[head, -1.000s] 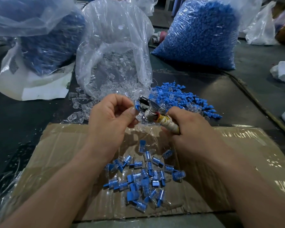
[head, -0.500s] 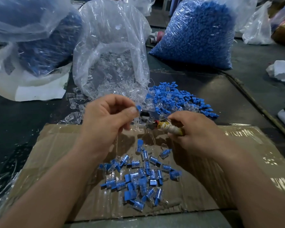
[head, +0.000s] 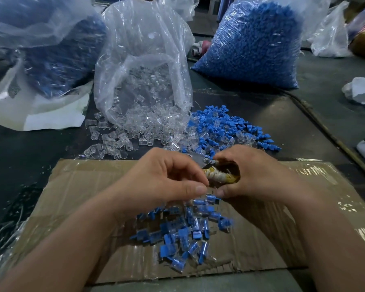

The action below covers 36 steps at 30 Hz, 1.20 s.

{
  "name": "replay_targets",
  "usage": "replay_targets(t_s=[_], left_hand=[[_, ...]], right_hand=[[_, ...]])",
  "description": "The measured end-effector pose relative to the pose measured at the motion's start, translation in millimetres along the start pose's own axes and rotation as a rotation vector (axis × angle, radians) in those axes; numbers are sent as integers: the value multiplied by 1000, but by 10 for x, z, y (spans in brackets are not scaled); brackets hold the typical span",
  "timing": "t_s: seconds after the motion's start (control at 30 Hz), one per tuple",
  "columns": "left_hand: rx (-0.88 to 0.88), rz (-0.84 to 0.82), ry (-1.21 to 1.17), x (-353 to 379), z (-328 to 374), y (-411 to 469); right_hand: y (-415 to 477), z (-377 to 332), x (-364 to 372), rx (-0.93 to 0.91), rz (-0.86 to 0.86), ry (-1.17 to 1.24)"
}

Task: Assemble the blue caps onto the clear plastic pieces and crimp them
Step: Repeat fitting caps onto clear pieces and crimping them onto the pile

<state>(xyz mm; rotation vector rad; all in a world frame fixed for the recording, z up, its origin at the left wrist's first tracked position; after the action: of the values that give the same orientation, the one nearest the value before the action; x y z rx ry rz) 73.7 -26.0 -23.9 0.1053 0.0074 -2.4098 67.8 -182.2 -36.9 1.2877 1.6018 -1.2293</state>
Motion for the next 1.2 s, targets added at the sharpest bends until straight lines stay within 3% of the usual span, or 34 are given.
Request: replay_targets(t_s=[0.1,0.17,0.23,0.3,0.6,0.67,0.77,0.87,1.0,1.2], left_hand=[[13,281,24,-163,-15,15],[16,534,142,-346,-69,0],[1,684,261,-478,-118,-23],[-13,688,371,-507,-156,-15],[-55,427,797,-320,-184,93],[-47,438,811,-326,-183,93],[-19,508,744,-334,-151,71],[-10,597,427,-383,-119,43],[-49,620,35,-400,-140,17],[2,597,-58,-374,-109,17]], right_hand=[[-29,14,-10,-6,-29,24],[-33,28,-28,12,-26,43],[-35,31,-39,16,-22,49],[-43,29,-42,7,-29,50],[-78,43,-47,-26,-97,111],[-81,80,-119,6,-13,197],[-80,213,-302,88,288,308],[-79,261,-370,104,470,348],[22,111,-250,52,412,313],[224,-6,-62,47,321,99]])
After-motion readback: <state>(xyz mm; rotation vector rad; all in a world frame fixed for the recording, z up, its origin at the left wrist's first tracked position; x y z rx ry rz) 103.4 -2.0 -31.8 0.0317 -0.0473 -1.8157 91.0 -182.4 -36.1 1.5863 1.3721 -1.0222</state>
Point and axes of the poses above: each hand's wrist, its own y-axis towards the middle knuckle, its own x-axis out of the palm, z = x × y, the point moved 6 cm from there along y, towards the middle knuckle, and after that the axes turned 4 degrees about x, right-handed, at the moved point
